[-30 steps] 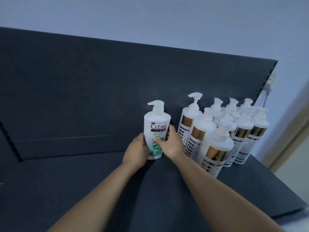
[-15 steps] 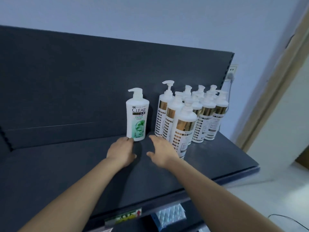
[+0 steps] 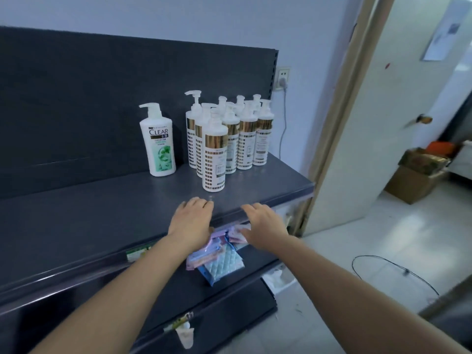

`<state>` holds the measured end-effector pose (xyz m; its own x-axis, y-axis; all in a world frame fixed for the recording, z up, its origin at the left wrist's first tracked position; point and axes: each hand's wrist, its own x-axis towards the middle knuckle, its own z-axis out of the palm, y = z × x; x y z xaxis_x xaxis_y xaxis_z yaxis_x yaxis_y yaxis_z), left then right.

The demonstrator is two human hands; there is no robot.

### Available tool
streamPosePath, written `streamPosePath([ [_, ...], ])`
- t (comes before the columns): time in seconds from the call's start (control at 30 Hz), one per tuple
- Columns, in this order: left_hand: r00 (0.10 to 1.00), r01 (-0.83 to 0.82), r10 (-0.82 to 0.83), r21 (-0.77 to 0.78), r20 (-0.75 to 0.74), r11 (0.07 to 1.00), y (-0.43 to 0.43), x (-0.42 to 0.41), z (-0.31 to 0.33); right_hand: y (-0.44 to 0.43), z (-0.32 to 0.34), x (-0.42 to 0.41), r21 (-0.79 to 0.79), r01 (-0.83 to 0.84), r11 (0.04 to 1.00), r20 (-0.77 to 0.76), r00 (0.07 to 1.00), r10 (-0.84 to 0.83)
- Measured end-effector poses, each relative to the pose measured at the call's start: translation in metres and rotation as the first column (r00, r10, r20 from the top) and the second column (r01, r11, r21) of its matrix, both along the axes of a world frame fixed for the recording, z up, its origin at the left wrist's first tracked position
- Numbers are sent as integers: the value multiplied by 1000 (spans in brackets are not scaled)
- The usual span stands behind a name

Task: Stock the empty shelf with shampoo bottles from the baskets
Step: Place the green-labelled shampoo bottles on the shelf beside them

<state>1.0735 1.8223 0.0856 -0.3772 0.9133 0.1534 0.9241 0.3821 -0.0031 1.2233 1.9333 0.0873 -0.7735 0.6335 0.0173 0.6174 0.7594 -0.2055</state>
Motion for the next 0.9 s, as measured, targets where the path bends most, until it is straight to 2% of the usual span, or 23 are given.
streamPosePath([
  [0.2,982,190,-190,19,-16,982,13,67,-14,-10,-12,88,-2,203,979,51,978,-202],
  [0.37,930,366,-366,-17,22,930,18,129,-27,-35,-30,166,-18,395,919,109,914,-391],
  [0.6,814,578,-572,-33,100,816,15,225,-50,-91,-48,277,-72,640,765,159,765,-625],
  [0.73,665,744,-731,-51,153,666,8,330,-58,-136,-66,381,-65,809,585,191,585,-788],
  [0.9,650,758,-743,-67,160,649,8,351,-70,-152,-71,397,-120,830,545,173,558,-812],
])
